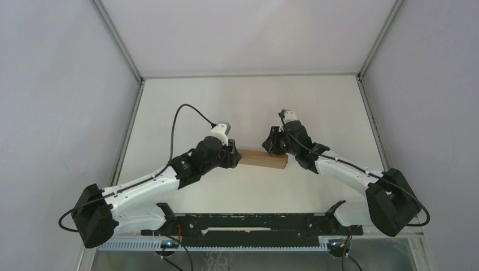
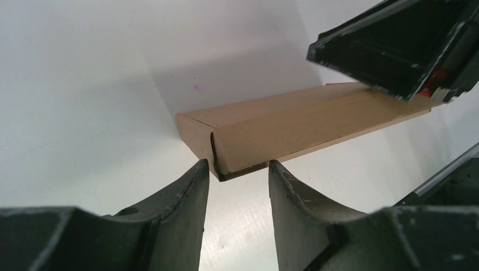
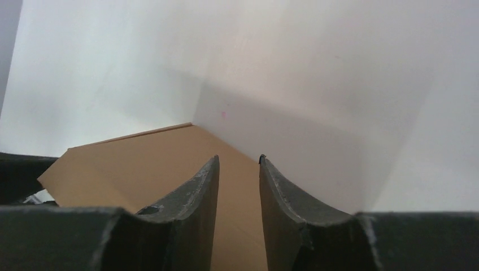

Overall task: Fold the paper box
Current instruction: Close the paper box at the center of the board.

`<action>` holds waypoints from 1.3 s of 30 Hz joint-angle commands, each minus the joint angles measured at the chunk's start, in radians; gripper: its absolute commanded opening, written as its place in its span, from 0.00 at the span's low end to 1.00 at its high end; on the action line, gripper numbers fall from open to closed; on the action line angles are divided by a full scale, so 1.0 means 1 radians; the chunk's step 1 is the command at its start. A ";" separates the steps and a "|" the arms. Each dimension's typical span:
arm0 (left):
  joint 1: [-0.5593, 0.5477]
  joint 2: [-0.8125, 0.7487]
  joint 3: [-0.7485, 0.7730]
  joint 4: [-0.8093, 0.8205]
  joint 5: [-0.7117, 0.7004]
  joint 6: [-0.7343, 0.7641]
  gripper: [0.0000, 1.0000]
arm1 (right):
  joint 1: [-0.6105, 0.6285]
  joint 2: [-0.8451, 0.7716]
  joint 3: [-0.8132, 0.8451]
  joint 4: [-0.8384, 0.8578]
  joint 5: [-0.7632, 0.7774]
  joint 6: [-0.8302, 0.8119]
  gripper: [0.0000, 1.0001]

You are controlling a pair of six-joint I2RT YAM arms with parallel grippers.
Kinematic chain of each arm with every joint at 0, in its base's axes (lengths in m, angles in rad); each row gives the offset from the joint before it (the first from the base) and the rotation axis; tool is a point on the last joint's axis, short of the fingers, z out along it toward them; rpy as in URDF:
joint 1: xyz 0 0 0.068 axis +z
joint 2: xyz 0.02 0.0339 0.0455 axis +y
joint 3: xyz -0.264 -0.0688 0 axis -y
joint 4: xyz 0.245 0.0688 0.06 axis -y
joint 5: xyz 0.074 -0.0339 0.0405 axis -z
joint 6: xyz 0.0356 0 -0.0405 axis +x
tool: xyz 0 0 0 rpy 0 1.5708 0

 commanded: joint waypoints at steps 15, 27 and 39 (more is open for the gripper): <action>0.073 0.150 0.154 0.019 0.062 0.024 0.46 | -0.143 -0.053 0.194 -0.173 -0.153 -0.076 0.47; 0.108 0.273 0.254 0.081 0.113 0.009 0.41 | -0.141 0.068 0.152 -0.181 -0.219 -0.043 0.45; 0.109 0.388 0.392 0.111 0.185 -0.035 0.37 | -0.180 0.094 0.083 -0.129 -0.310 0.033 0.42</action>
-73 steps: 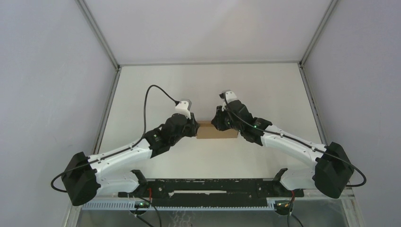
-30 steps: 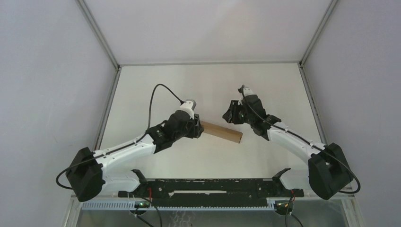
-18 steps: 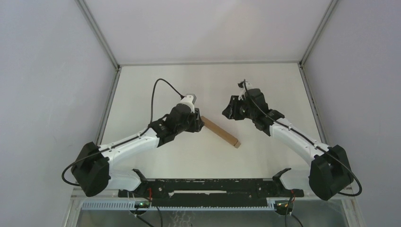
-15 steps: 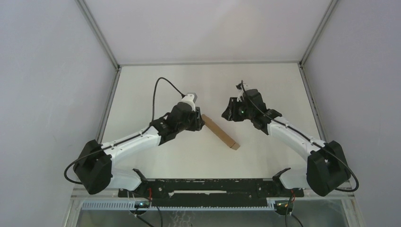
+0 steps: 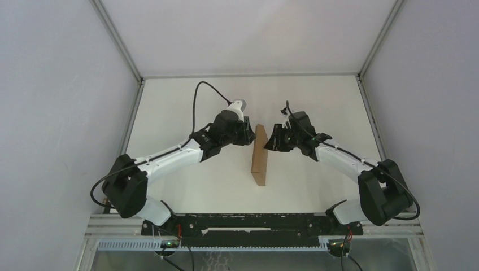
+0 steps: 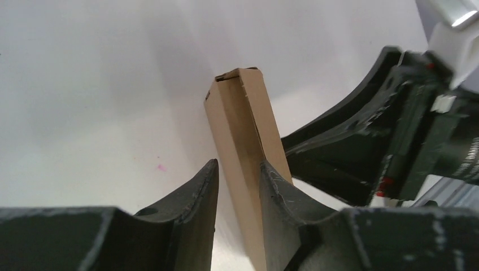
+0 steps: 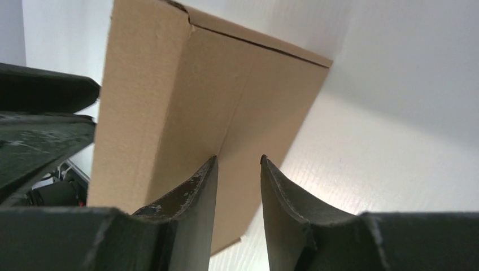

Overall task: Fold the paper box
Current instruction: Close the paper box at the center of the board.

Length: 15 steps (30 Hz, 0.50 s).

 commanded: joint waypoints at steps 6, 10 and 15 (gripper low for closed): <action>-0.001 0.029 0.057 0.105 0.077 -0.057 0.35 | -0.033 -0.024 -0.075 0.061 -0.057 0.053 0.41; -0.006 0.031 0.045 0.123 0.089 -0.070 0.35 | -0.043 -0.044 -0.098 0.048 -0.044 0.058 0.41; -0.011 0.024 0.033 0.126 0.085 -0.070 0.35 | -0.057 -0.091 -0.123 0.027 -0.018 0.062 0.41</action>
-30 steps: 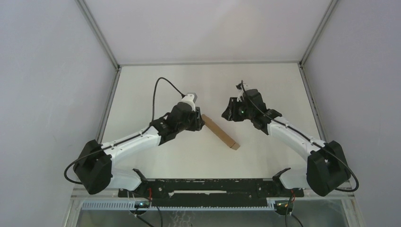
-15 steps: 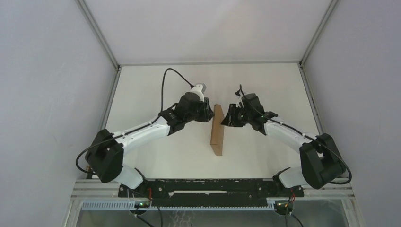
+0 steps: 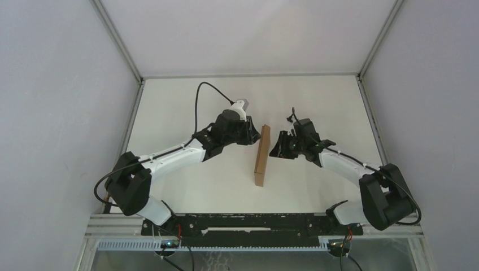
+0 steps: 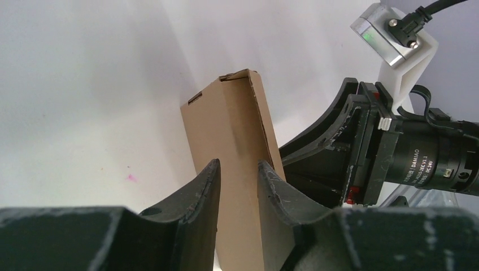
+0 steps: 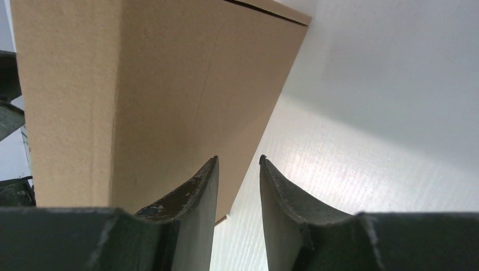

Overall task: Fold the paper box
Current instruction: Close the paper box at the center of the board.

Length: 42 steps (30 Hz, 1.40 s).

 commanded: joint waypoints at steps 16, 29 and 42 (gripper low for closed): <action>0.072 -0.102 -0.125 0.045 -0.030 -0.012 0.23 | 0.003 -0.160 0.179 -0.143 0.160 -0.032 0.46; 0.104 0.004 -0.104 0.138 0.090 -0.018 0.17 | 0.081 -0.023 0.399 -0.277 0.289 -0.039 0.43; 0.098 0.007 -0.102 0.165 0.124 -0.037 0.18 | 0.160 0.025 0.402 -0.320 0.341 -0.007 0.43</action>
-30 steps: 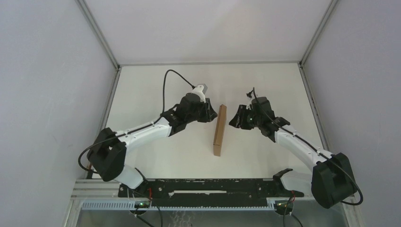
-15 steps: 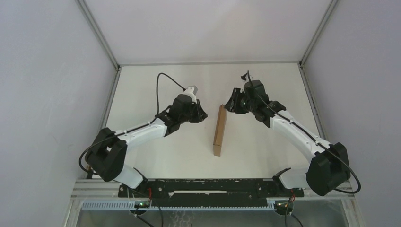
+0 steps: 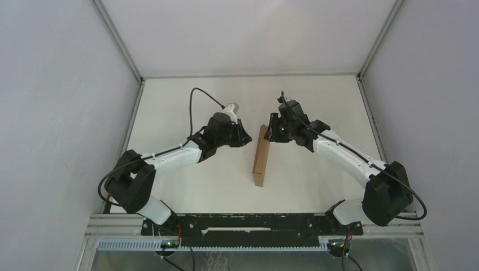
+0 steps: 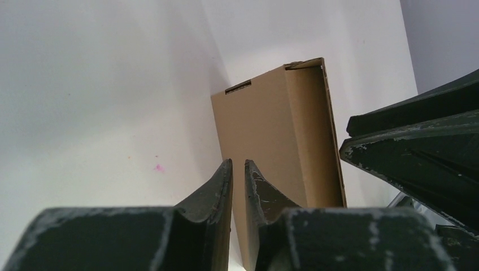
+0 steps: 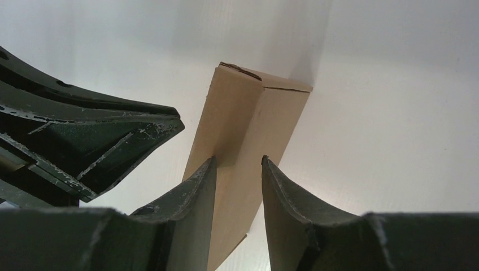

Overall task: Fold the paper box
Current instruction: Close the paper box at the center of the board.

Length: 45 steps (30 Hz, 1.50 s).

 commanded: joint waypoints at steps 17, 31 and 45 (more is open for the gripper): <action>-0.036 0.017 0.078 0.054 0.042 -0.026 0.18 | 0.022 -0.041 0.031 0.002 0.061 0.011 0.45; -0.055 0.018 0.115 0.035 0.044 -0.028 0.18 | 0.036 -0.058 0.020 0.014 0.051 0.020 0.45; -0.067 0.036 0.136 0.028 0.044 -0.025 0.18 | 0.040 -0.045 0.013 0.023 0.036 0.017 0.45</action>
